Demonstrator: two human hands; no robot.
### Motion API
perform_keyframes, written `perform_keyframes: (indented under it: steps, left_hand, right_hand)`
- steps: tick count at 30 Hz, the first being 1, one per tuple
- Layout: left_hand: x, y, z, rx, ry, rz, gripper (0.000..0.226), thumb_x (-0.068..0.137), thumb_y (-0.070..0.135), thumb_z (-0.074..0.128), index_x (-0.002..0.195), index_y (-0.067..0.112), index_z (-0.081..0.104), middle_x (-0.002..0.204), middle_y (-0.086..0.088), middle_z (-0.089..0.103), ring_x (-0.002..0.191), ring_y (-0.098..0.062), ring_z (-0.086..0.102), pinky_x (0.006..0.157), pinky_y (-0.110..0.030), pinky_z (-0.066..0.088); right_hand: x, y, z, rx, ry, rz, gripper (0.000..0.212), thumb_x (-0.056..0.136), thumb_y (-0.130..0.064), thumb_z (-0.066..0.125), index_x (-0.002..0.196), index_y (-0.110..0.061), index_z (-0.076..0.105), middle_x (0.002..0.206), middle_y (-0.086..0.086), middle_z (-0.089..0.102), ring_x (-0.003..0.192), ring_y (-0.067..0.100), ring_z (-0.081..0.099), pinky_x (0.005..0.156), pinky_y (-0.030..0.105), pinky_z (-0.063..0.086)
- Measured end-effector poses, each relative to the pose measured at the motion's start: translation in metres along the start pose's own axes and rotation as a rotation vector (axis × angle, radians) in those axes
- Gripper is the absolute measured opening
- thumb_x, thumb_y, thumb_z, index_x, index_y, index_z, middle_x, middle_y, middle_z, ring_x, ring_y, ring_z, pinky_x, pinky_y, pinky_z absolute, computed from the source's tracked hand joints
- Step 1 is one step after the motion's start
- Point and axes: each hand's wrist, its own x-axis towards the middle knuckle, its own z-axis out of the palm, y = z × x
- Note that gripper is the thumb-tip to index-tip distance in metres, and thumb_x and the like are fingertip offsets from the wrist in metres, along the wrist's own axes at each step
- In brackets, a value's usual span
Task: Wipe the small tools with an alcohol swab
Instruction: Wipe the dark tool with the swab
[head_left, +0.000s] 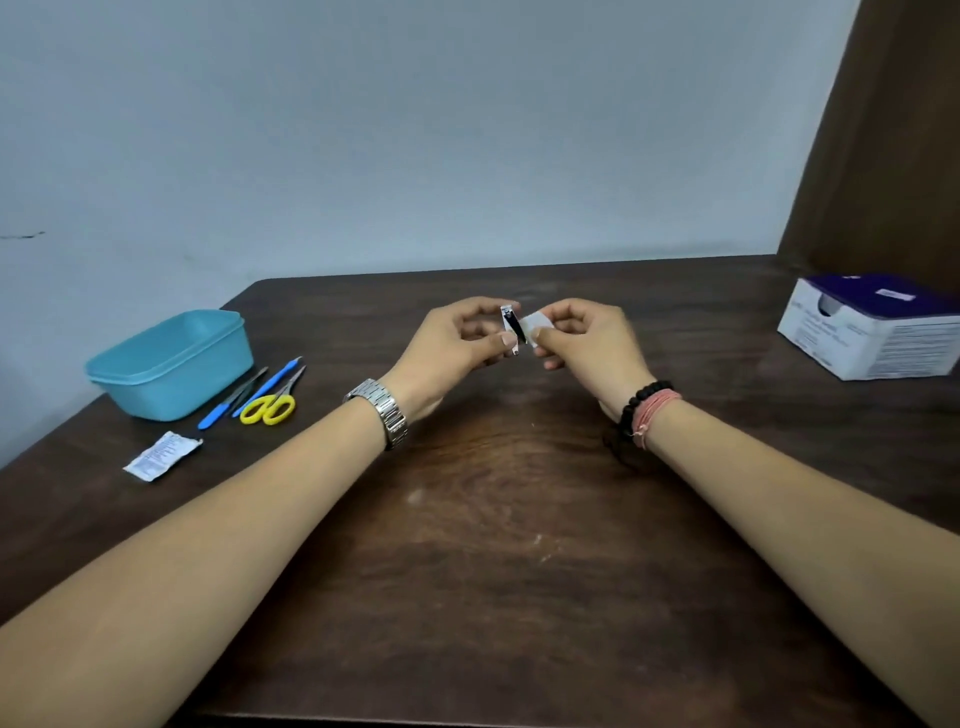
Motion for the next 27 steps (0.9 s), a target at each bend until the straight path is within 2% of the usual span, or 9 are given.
perform_keyframes:
  steps: [4, 7, 12, 15, 18, 22, 27]
  left_hand:
    - [-0.001, -0.003, -0.002, -0.013, 0.083, -0.001, 0.030, 0.087, 0.002, 0.069, 0.115, 0.012, 0.068, 0.080, -0.004, 0.071, 0.074, -0.014, 0.062, 0.071, -0.025, 0.051]
    - [-0.005, -0.004, -0.002, 0.002, 0.126, -0.011, 0.029, 0.086, 0.002, 0.071, 0.112, 0.014, 0.069, 0.077, -0.006, 0.070, 0.076, -0.018, 0.065, 0.071, -0.026, 0.052]
    - [-0.009, -0.004, -0.002, 0.147, 0.153, 0.016, 0.030, 0.083, 0.007, 0.075, 0.109, 0.020, 0.071, 0.074, -0.001, 0.073, 0.069, -0.013, 0.066, 0.073, -0.029, 0.054]
    - [-0.010, 0.000, -0.004, 0.322, 0.180, 0.079, 0.030, 0.082, 0.011, 0.075, 0.108, 0.026, 0.072, 0.072, 0.003, 0.074, 0.072, -0.010, 0.069, 0.082, -0.028, 0.057]
    - [-0.012, 0.003, -0.003, 0.608, 0.221, 0.154, 0.031, 0.080, 0.016, 0.071, 0.107, 0.030, 0.072, 0.072, 0.010, 0.071, 0.073, -0.005, 0.067, 0.081, -0.027, 0.054]
    - [-0.014, 0.007, -0.004, 0.881, 0.208, 0.158, 0.039, 0.078, 0.019, 0.064, 0.114, 0.034, 0.069, 0.078, 0.012, 0.064, 0.084, -0.013, 0.063, 0.077, -0.029, 0.049]
    - [-0.017, 0.008, -0.001, 0.964, 0.153, 0.127, 0.043, 0.082, 0.020, 0.060, 0.122, 0.032, 0.066, 0.088, 0.009, 0.062, 0.093, -0.019, 0.062, 0.075, -0.028, 0.043]
  right_hand:
    - [-0.002, 0.000, 0.007, 0.036, -0.108, -0.004, 0.009, 0.089, -0.012, 0.068, 0.083, -0.018, 0.072, 0.075, 0.007, 0.072, 0.070, 0.015, 0.067, 0.059, 0.023, 0.052]
    - [-0.004, 0.001, 0.008, -0.001, -0.130, -0.001, 0.006, 0.085, -0.012, 0.072, 0.087, -0.018, 0.073, 0.079, 0.008, 0.074, 0.072, 0.014, 0.068, 0.061, 0.024, 0.052]
    - [-0.006, 0.001, 0.008, -0.059, -0.128, 0.019, 0.004, 0.083, -0.012, 0.075, 0.085, -0.015, 0.073, 0.074, 0.006, 0.073, 0.062, 0.008, 0.065, 0.060, 0.023, 0.051]
    - [-0.007, -0.001, 0.009, -0.091, -0.102, 0.047, 0.005, 0.082, -0.015, 0.074, 0.079, -0.019, 0.073, 0.069, 0.002, 0.071, 0.060, 0.008, 0.063, 0.060, 0.024, 0.052]
    - [-0.010, -0.003, 0.011, -0.116, -0.115, 0.092, 0.005, 0.081, -0.016, 0.071, 0.077, -0.018, 0.073, 0.067, -0.001, 0.069, 0.059, 0.010, 0.061, 0.058, 0.026, 0.052]
    - [-0.015, -0.015, 0.009, 0.085, -0.201, 0.215, 0.013, 0.091, -0.013, 0.063, 0.085, -0.007, 0.071, 0.068, 0.003, 0.065, 0.056, 0.009, 0.056, 0.051, 0.020, 0.043]
    - [-0.017, -0.018, 0.005, 0.252, -0.264, 0.307, 0.017, 0.094, -0.022, 0.063, 0.092, -0.007, 0.071, 0.072, 0.003, 0.069, 0.059, 0.008, 0.059, 0.051, 0.017, 0.043]
